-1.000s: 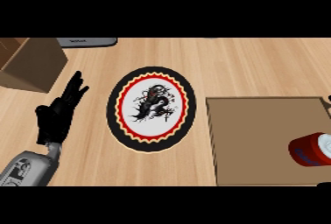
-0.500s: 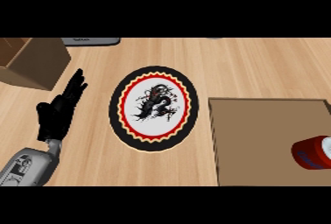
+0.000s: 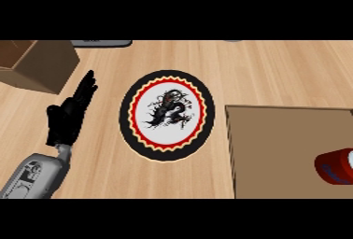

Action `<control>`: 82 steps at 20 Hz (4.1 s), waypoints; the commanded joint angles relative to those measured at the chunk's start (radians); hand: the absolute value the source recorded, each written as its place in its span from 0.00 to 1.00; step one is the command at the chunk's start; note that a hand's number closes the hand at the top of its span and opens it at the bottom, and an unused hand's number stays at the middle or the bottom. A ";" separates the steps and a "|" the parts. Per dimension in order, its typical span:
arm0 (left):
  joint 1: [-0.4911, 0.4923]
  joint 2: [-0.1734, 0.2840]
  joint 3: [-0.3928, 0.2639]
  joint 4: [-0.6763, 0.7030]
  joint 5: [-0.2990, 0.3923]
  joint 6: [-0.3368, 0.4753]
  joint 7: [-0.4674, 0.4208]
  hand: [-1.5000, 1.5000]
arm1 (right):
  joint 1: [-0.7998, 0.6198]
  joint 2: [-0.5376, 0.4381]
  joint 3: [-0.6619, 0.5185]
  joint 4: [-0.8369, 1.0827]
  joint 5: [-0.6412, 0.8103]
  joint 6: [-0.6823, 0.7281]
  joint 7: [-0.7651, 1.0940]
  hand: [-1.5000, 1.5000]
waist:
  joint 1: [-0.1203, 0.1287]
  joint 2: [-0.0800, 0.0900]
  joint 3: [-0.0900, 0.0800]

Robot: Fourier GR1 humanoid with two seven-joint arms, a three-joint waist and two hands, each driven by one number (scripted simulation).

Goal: Pick the can from the tray and place it in the plate

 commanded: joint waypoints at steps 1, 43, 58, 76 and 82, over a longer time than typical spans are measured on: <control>-0.047 -0.014 0.040 0.011 0.000 -0.035 0.041 0.50 | -0.068 0.038 0.023 0.063 0.060 0.080 0.012 0.00 | 0.003 0.001 0.000; -0.016 -0.139 0.194 0.004 -0.164 -0.138 0.063 0.50 | -0.096 0.751 0.210 0.136 0.862 -0.109 0.326 1.00 | -0.018 -0.003 -0.001; 0.028 -0.137 0.184 -0.030 -0.188 -0.172 0.044 0.50 | -0.243 0.877 0.332 -0.269 1.010 -0.343 0.289 1.00 | 0.007 -0.002 0.000; -0.010 -0.165 0.213 -0.019 -0.203 -0.190 0.054 0.50 | -0.917 1.149 0.585 0.415 0.874 -0.470 0.596 1.00 | 0.029 0.004 0.000; -0.023 -0.203 0.194 0.058 -0.237 -0.177 -0.008 0.50 | -1.008 1.150 0.682 0.701 0.914 -0.507 0.619 1.00 | 0.027 0.007 -0.001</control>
